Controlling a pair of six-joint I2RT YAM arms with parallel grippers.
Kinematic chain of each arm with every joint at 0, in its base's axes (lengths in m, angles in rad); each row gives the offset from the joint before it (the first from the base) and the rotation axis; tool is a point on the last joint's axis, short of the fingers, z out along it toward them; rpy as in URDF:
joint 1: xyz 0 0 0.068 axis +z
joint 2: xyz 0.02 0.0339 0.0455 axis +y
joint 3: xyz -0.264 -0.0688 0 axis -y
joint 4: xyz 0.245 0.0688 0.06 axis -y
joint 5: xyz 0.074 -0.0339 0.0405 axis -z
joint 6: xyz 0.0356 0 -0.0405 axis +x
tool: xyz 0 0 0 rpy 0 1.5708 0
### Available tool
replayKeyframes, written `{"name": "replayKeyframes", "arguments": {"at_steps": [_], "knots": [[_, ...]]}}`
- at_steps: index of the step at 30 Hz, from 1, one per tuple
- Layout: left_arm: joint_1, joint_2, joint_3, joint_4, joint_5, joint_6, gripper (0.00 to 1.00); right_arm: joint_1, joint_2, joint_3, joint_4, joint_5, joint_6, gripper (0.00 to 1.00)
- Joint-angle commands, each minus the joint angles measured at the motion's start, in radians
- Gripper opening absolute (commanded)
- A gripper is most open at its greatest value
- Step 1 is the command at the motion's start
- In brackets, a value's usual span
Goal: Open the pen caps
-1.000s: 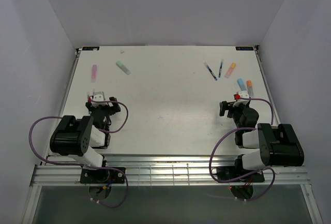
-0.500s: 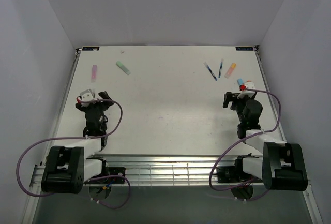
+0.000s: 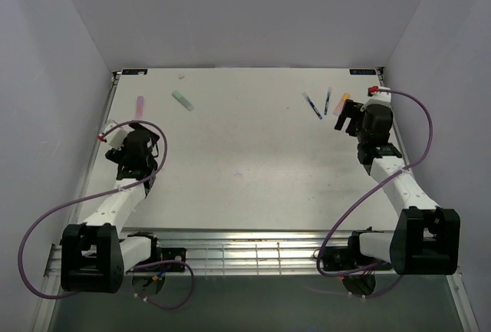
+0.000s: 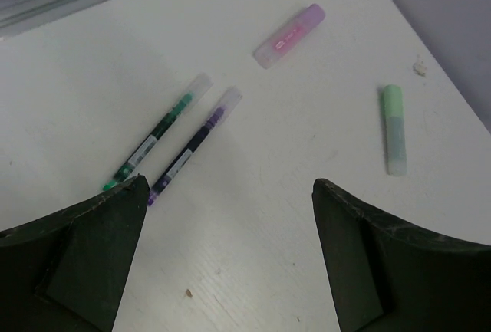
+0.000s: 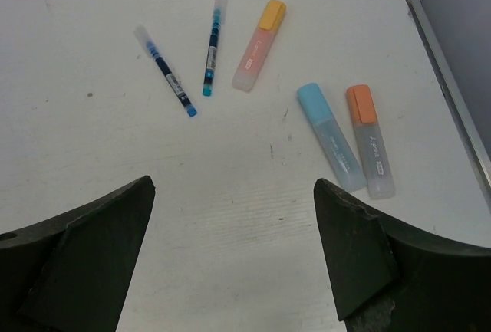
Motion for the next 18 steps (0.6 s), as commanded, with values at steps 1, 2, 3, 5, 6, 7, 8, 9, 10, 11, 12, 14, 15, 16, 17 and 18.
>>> {"name": "replayKeyframes", "arguments": {"at_steps": [1, 2, 3, 5, 6, 7, 8, 9, 10, 11, 12, 14, 15, 16, 17, 18], "knots": [[0.007, 0.024, 0.135, -0.458, -0.065, -0.266, 0.98, -0.001, 0.022, 0.096, -0.237, 0.114, 0.132, 0.90], [0.014, 0.065, 0.206, -0.585, -0.060, -0.297, 0.98, -0.004, 0.016, 0.095, -0.230, 0.069, 0.130, 0.90], [0.021, 0.088, 0.240, -0.630, -0.004, -0.299, 0.98, -0.004, 0.017, 0.098, -0.222, 0.029, 0.132, 0.90], [0.031, 0.139, 0.324, -0.666, 0.105, -0.206, 0.98, -0.004, 0.034, 0.130, -0.242, -0.018, 0.175, 0.90], [0.033, 0.206, 0.347, -0.670, 0.174, -0.141, 0.98, -0.004, 0.066, 0.150, -0.265, -0.019, 0.178, 0.90], [0.033, 0.245, 0.372, -0.683, 0.300, -0.045, 0.98, -0.004, 0.086, 0.176, -0.299, 0.008, 0.178, 0.90], [0.034, 0.289, 0.428, -0.701, 0.340, -0.033, 0.98, -0.004, 0.111, 0.247, -0.390, 0.036, 0.178, 0.90], [0.034, 0.379, 0.455, -0.763, 0.370, -0.035, 0.98, -0.004, 0.164, 0.283, -0.431, 0.075, 0.173, 0.90], [0.034, 0.412, 0.475, -0.785, 0.403, -0.038, 0.98, -0.004, 0.190, 0.317, -0.467, 0.090, 0.169, 0.90], [0.034, 0.429, 0.489, -0.801, 0.415, -0.044, 0.98, -0.004, 0.221, 0.378, -0.503, 0.102, 0.169, 0.90], [0.034, 0.429, 0.478, -0.792, 0.430, -0.053, 0.98, -0.004, 0.270, 0.400, -0.559, 0.114, 0.172, 0.90], [0.034, 0.360, 0.447, -0.752, 0.473, -0.071, 0.98, -0.007, 0.310, 0.433, -0.604, 0.127, 0.173, 0.90], [0.034, 0.328, 0.411, -0.694, 0.487, -0.075, 0.98, -0.010, 0.336, 0.450, -0.635, 0.128, 0.170, 0.90], [0.036, 0.296, 0.397, -0.663, 0.501, -0.078, 0.98, -0.010, 0.344, 0.452, -0.644, 0.127, 0.169, 0.90], [0.036, 0.256, 0.392, -0.645, 0.503, -0.084, 0.98, -0.012, 0.347, 0.450, -0.646, 0.131, 0.164, 0.90], [0.038, 0.250, 0.400, -0.644, 0.503, -0.090, 0.98, -0.021, 0.353, 0.444, -0.646, 0.140, 0.162, 0.90]]}}
